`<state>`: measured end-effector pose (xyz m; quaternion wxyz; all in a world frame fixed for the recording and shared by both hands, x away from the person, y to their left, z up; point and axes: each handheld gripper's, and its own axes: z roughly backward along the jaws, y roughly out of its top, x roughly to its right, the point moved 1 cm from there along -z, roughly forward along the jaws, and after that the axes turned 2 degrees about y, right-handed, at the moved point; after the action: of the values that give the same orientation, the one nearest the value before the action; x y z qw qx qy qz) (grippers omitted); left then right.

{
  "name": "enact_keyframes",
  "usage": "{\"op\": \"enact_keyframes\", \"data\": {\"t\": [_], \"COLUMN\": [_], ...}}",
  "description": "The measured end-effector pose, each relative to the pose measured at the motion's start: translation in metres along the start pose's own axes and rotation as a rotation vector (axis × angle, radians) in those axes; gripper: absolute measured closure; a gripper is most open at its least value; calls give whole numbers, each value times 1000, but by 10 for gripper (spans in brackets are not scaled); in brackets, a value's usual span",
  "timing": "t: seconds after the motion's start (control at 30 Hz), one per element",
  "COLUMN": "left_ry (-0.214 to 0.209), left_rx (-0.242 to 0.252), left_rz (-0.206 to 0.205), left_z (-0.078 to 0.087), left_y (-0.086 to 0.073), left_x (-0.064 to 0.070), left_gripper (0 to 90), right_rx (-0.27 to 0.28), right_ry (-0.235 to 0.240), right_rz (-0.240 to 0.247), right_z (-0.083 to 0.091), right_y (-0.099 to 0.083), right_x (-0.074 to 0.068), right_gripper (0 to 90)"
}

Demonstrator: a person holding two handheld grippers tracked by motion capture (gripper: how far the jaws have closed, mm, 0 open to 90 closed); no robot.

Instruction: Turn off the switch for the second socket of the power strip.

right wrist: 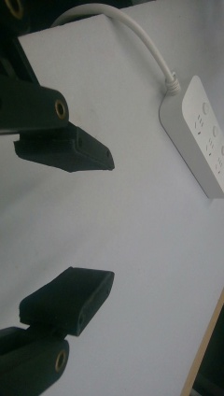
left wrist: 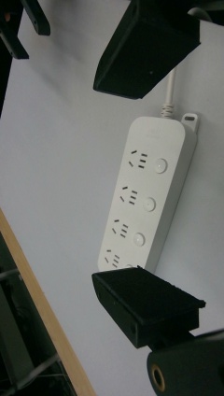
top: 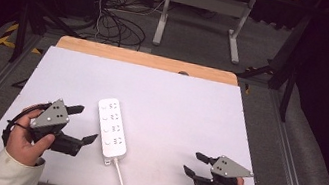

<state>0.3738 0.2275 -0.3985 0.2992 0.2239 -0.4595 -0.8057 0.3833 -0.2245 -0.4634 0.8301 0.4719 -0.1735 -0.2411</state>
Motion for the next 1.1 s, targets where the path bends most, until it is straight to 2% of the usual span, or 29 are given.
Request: {"op": "enact_keyframes", "data": {"t": [0.17, 0.5, 0.7, 0.93, 0.97, 1.1], "left_ry": [-16, 13, 25, 72, 78, 73], "left_rx": [27, 61, 76, 85, 87, 100], "left_rz": [30, 67, 106, 102, 91, 74], "left_z": [5, 15, 16, 15, 15, 11], "left_y": [-14, -42, -62, -81, -83, -92], "left_x": [-5, -11, -17, -20, -21, -24], "left_gripper": [89, 73, 69, 67, 66, 67], "right_rx": [-2, 2, 19, 34, 37, 41], "right_ry": [1, 6, 17, 33, 36, 51], "right_rz": [6, 4, 5, -4, -5, -12], "right_z": [-1, 0, 1, 2, 2, 2], "right_y": [0, 0, 1, 1, 1, 1], "right_x": [0, 0, -1, -1, -1, 0], "right_gripper": [403, 399, 392, 380, 378, 369]}}
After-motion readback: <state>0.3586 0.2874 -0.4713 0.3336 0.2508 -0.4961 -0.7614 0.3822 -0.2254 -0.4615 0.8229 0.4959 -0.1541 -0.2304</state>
